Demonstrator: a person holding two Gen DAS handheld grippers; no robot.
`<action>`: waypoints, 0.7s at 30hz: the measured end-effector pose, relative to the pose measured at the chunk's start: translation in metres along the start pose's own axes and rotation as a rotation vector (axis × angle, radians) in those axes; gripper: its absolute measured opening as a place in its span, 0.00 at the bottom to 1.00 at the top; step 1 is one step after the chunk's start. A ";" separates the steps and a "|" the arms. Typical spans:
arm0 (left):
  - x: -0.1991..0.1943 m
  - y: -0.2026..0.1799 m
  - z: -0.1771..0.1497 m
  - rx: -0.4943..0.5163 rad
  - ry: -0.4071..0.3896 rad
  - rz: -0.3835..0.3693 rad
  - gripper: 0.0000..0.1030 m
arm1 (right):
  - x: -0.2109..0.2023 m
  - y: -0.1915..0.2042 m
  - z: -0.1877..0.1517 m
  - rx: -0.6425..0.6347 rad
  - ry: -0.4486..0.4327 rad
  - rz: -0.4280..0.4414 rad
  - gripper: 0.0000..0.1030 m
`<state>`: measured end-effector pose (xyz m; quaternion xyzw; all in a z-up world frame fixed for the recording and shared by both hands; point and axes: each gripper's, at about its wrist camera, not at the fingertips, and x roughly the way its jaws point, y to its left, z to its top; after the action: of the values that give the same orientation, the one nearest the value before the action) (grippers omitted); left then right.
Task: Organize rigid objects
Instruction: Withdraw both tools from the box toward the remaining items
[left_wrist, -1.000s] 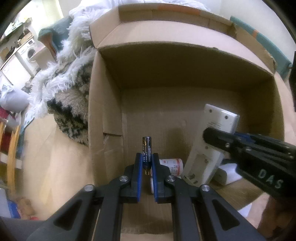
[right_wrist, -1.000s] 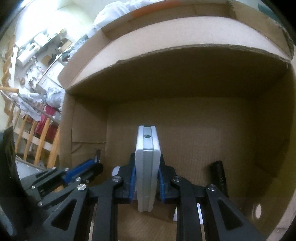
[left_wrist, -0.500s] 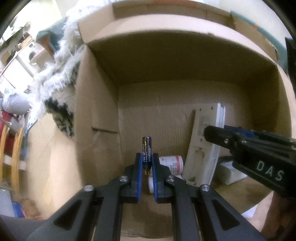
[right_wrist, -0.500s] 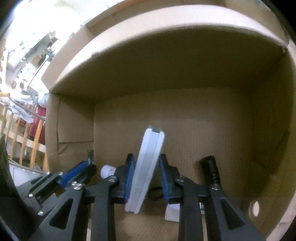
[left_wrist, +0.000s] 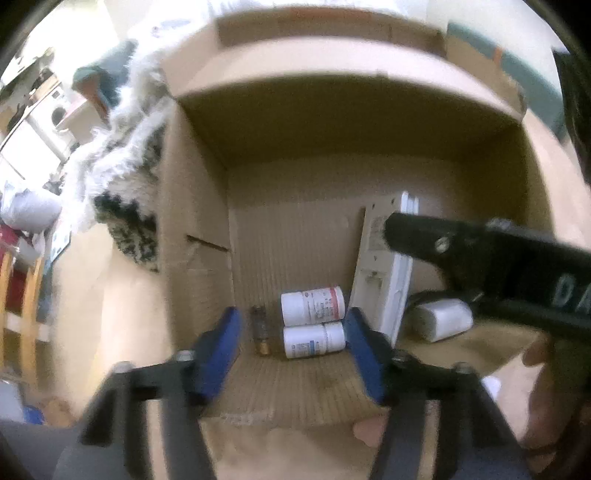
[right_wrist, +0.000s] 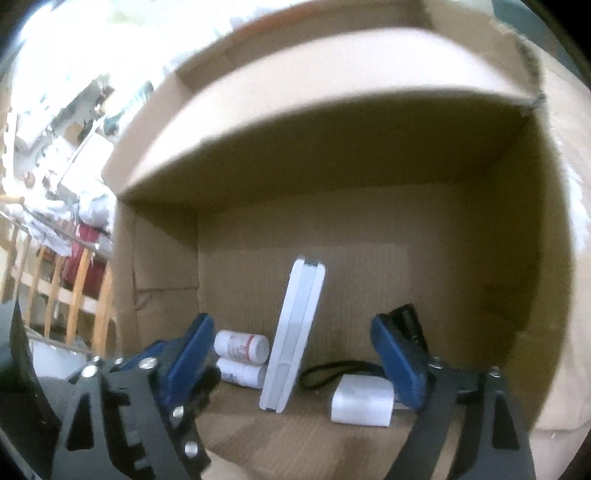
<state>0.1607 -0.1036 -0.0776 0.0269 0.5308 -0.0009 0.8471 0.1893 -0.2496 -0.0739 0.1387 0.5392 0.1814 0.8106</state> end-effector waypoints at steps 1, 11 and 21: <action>-0.003 0.001 -0.001 -0.005 -0.007 -0.010 0.61 | -0.007 0.000 0.000 0.008 -0.034 0.011 0.95; -0.034 0.035 -0.012 -0.057 -0.001 -0.090 0.62 | -0.039 -0.005 -0.016 0.071 -0.122 0.067 0.97; -0.052 0.077 -0.043 -0.145 0.006 -0.071 0.69 | -0.071 -0.001 -0.072 0.107 -0.137 0.090 0.97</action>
<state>0.1020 -0.0262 -0.0457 -0.0532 0.5327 0.0077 0.8446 0.0975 -0.2804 -0.0430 0.2181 0.4846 0.1786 0.8281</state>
